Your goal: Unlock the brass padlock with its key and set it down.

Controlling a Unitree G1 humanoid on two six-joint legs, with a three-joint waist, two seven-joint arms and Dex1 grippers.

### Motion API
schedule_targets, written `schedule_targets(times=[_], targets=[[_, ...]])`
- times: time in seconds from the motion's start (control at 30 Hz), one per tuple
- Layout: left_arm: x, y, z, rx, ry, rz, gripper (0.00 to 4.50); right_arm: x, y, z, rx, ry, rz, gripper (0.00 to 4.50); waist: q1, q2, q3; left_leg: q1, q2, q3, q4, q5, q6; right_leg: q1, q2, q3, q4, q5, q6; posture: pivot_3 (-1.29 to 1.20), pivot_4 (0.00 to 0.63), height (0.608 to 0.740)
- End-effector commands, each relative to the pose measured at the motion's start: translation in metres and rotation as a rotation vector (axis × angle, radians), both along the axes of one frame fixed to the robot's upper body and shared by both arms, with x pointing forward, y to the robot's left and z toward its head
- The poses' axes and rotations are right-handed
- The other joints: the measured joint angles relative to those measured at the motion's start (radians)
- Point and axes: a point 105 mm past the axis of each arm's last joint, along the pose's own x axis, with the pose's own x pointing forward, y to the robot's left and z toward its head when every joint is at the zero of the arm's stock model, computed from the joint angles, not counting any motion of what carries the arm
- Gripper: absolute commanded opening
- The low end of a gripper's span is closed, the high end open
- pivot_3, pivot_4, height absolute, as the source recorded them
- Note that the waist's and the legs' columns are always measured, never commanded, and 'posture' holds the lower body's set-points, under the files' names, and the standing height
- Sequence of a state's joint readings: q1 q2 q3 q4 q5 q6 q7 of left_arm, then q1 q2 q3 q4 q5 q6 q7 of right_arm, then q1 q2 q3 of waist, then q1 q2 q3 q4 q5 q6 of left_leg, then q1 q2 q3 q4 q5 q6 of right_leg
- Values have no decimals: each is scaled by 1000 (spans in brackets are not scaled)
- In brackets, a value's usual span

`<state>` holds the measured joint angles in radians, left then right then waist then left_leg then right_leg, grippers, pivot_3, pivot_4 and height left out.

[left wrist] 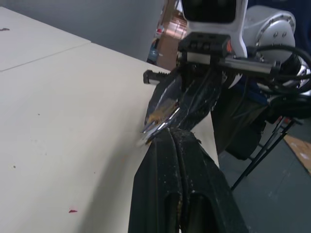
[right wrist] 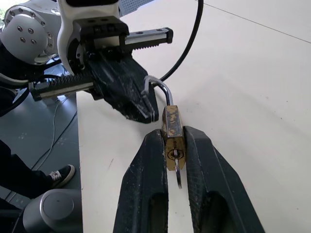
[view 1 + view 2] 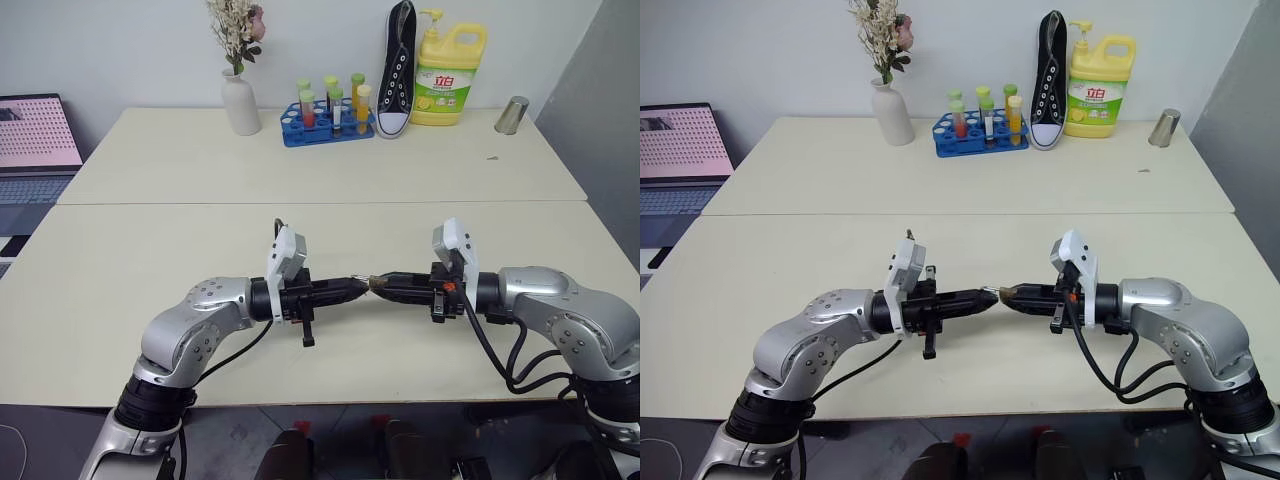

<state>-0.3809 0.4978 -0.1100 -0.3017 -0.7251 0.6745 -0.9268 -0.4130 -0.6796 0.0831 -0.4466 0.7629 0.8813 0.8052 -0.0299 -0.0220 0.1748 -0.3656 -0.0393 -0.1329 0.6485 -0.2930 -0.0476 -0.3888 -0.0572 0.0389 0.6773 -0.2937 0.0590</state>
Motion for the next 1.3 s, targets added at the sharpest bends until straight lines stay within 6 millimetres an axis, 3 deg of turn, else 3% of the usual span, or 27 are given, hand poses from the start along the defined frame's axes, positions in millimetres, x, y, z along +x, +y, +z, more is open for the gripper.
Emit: schedule_targets(times=[0.03, 0.33, 0.53, 0.63, 0.73, 1.03, 1.3], targets=[[-1, -1, 14, -32, -41, -1, 0, -1, 1, 8, 15, -40, 14, 149, -1, 0, 0, 0, 0, 0, 0, 0, 0, 0, 0, 0, 0, 0, 0, 0, 150, 740], [-4, 1, 12, 4, -73, -4, 0, -2, 1, 8, 15, -36, 15, 149, 0, 0, 0, 0, 0, 0, 0, 0, -1, 0, 0, 0, 0, 0, 0, 0, 150, 740], [-5, 27, 1, 282, -586, -5, 0, -1, -3, 5, 15, 10, -3, 149, 1, 1, 0, 1, 0, 1, -2, 1, -2, 0, 1, 1, -2, 0, 0, 0, 150, 740], [-5, 37, -10, 360, -766, -54, 559, -3, -1, 1, 17, 64, 2, 149, 6, 1, 0, 0, 0, 1, -2, 1, -2, 0, 0, 0, -4, 0, 0, 0, 150, 740], [-5, 38, -17, 380, -843, -82, 1450, -5, 2, -2, 26, 116, 12, 149, 6, 1, 0, -1, 0, 1, -2, 1, -2, 0, -1, 0, -4, 0, 0, 0, 150, 740], [-3, 50, -27, 377, -862, -20, 4311, 6, 14, -27, 5, 285, -26, 149, 0, 1, 0, -1, 0, 0, -2, 0, 1, 0, -3, 0, -4, 0, 0, 0, 150, 740], [-8, 56, -35, 404, -873, -5, 4500, 33, 28, -54, -46, 385, -88, 149, -3, 1, 1, 0, 0, 0, -3, 0, 1, -1, -1, 0, -3, 0, 0, 0, 150, 740]])
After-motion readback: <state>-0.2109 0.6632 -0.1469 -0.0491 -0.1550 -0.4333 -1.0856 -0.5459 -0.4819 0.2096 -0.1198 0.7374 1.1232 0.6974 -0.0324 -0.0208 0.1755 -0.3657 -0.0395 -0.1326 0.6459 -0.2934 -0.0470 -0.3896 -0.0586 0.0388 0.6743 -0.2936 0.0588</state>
